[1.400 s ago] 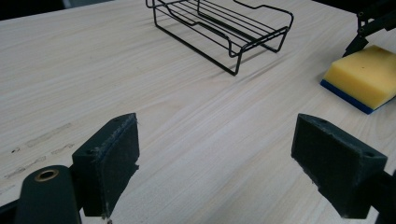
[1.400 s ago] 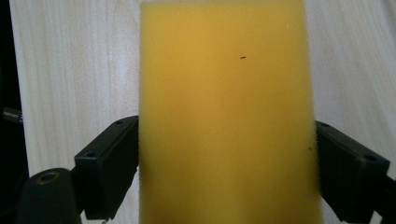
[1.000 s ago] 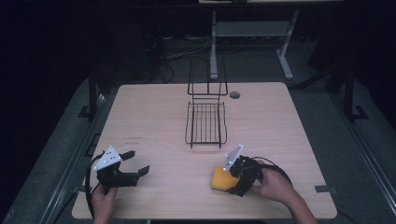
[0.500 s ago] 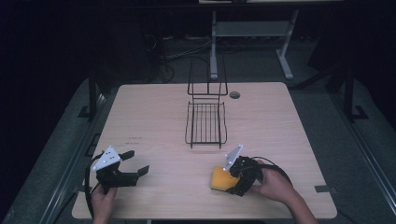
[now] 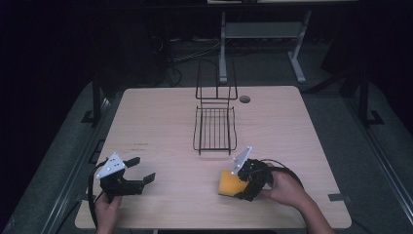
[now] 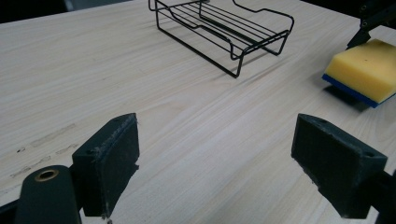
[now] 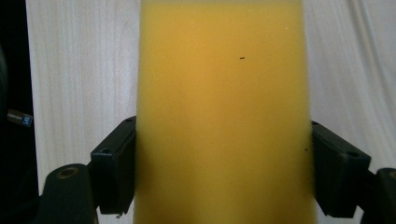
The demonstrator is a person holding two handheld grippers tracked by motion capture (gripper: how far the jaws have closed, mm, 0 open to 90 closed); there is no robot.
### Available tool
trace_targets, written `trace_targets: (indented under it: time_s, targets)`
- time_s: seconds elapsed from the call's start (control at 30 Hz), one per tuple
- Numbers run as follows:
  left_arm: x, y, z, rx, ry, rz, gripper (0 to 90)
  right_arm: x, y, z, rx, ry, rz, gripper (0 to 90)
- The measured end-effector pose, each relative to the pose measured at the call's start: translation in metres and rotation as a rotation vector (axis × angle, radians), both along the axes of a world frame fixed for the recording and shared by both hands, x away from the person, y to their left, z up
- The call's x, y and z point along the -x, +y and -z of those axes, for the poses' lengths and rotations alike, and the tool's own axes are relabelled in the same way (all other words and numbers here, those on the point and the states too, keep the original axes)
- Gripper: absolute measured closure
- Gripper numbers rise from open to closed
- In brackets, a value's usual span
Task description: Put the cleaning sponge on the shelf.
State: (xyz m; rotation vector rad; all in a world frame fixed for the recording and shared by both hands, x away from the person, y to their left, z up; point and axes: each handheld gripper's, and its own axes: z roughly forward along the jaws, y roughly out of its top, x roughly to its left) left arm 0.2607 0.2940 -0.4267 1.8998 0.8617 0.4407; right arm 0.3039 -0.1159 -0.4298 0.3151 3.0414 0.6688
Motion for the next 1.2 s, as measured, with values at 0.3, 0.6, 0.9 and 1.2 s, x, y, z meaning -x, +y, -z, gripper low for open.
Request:
trace_targets:
  time_s: [0.3,0.6,0.9,1.2]
  targets:
    - [0.000,0.000,0.000,0.002,0.001,-0.002,14.6,-0.008,0.006,-0.010,-0.001,0.002,-0.012,21.7]
    - [-0.001,0.000,0.000,0.003,-0.001,0.000,14.6,-0.018,0.012,-0.022,-0.008,-0.006,-0.024,21.7]
    - [-0.001,0.000,0.000,0.006,-0.001,0.000,14.6,-0.031,0.018,-0.032,-0.020,-0.006,-0.030,21.7]
    - [-0.002,0.000,0.000,0.004,-0.002,0.003,14.6,-0.045,0.022,-0.039,-0.027,0.002,-0.033,21.7]
